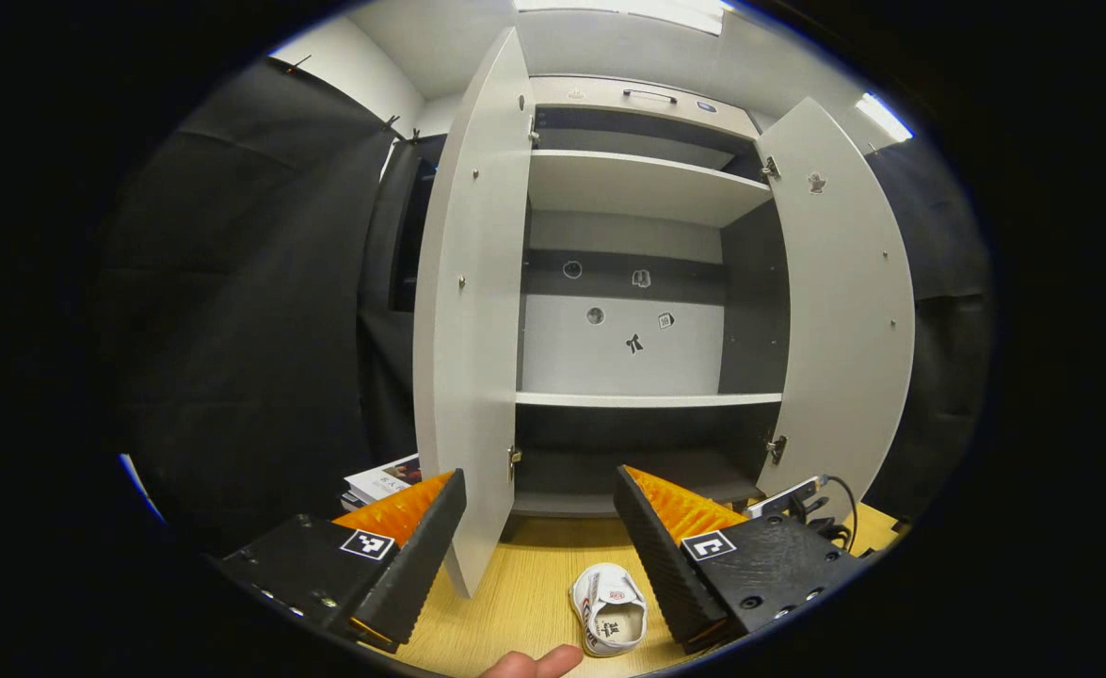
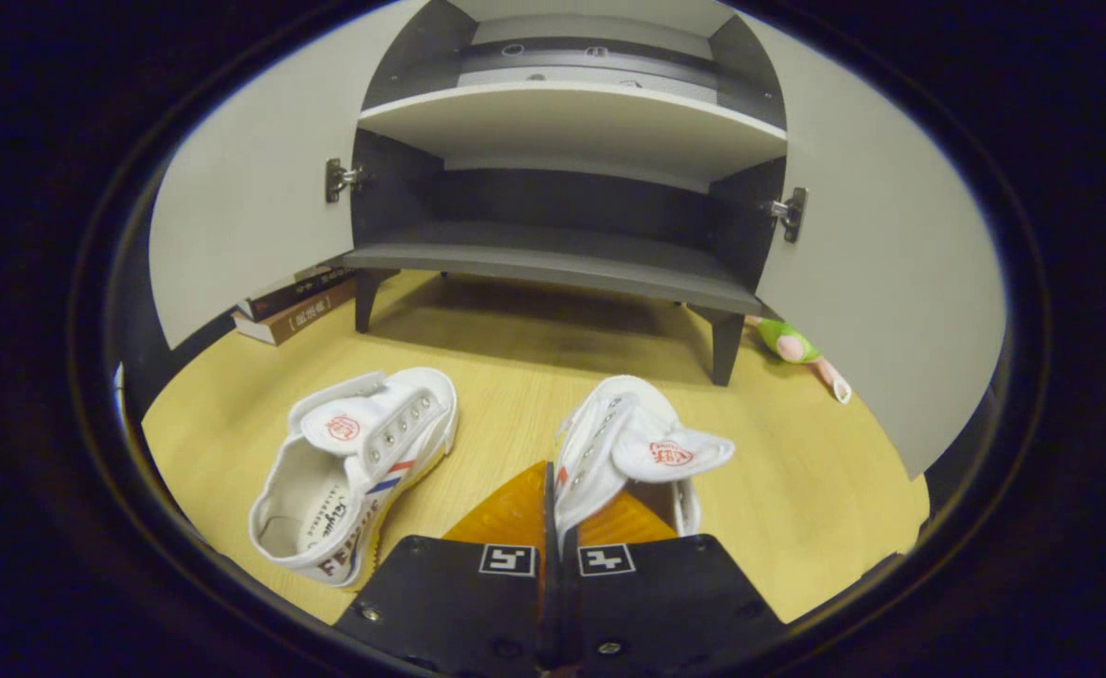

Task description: Grab one shoe with the right hand and put it into the shoe cabinet, grab the other shoe with the left hand and put it into the shoe cabinet; then close the right door with the right hand and the left door with the left hand.

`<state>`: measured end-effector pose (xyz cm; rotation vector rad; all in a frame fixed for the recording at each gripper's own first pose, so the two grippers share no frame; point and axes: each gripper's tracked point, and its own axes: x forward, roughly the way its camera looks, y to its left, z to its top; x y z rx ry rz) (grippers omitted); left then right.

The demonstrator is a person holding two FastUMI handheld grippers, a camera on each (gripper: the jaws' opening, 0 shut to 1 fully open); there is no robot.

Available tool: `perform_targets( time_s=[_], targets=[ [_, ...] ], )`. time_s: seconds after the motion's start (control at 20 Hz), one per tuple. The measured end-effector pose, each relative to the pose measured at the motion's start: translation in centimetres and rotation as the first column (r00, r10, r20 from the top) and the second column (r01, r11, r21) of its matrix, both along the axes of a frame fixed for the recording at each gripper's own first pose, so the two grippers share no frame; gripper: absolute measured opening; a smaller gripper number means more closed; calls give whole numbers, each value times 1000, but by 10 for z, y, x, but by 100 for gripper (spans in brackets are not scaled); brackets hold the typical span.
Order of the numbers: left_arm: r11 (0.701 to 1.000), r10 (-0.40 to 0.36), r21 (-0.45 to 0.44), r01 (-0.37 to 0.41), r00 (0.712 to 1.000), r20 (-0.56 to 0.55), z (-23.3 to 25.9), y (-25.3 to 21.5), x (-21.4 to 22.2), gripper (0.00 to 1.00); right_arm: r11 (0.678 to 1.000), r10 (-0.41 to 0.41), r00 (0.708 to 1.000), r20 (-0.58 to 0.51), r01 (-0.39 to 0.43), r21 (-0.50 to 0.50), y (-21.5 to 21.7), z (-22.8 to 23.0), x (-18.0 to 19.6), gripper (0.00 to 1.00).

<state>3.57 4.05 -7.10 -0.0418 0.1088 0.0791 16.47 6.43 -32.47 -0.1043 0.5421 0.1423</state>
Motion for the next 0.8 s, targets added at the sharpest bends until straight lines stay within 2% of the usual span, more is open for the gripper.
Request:
perform_targets(
  time_s=[0.2, 0.45, 0.6, 0.8],
  targets=[
    [1000, -13, -5, 13, 1000, 13, 4, -9, -1, 95, 999, 46, 992, 116, -45, -3, -1, 71, -13, 3],
    [999, -35, -32, 36, 999, 7, 4, -22, -5, 95, 994, 92, 966, 240, -103, 31, 5, 179, -11, 3],
    [999, -42, -9, 42, 999, 12, 6, -25, -8, 95, 991, 111, 948, 299, -128, 39, 11, 236, 9, 3],
    [998, -67, 6, 67, 998, 10, 5, -33, -16, 95, 989, 128, 922, 366, -147, 23, 17, 308, 61, 3]
  ],
)
